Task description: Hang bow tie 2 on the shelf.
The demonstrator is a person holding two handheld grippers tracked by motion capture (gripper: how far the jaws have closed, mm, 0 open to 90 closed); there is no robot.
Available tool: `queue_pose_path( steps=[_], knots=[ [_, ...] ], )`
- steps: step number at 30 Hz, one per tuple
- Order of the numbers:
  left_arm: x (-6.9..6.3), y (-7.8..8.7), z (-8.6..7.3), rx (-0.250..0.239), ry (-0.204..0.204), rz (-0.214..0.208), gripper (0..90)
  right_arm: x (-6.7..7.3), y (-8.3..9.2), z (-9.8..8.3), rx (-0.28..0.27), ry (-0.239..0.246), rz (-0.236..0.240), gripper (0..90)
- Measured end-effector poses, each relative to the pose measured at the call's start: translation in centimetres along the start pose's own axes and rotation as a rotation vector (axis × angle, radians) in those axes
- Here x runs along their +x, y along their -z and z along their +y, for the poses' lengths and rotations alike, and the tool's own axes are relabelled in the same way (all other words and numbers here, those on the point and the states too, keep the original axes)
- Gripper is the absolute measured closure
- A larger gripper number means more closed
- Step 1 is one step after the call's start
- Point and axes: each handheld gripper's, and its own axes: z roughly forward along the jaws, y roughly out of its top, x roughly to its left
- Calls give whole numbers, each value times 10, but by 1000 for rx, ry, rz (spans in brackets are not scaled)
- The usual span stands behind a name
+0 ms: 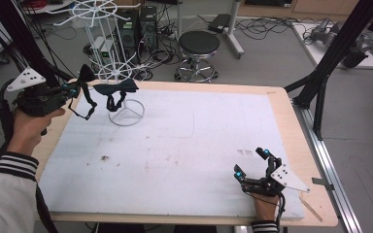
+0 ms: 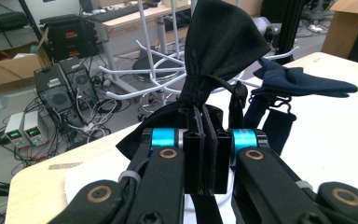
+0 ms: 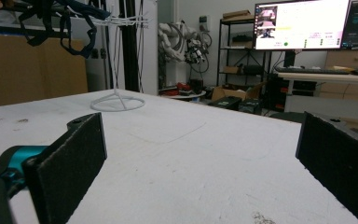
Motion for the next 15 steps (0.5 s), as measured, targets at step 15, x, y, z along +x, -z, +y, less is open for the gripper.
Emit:
queue_pose_path(
  steps=[15],
  knots=[
    [0,-14,-7,19,13,2,870,0,0,0,-1,-2,0,9]
  ],
)
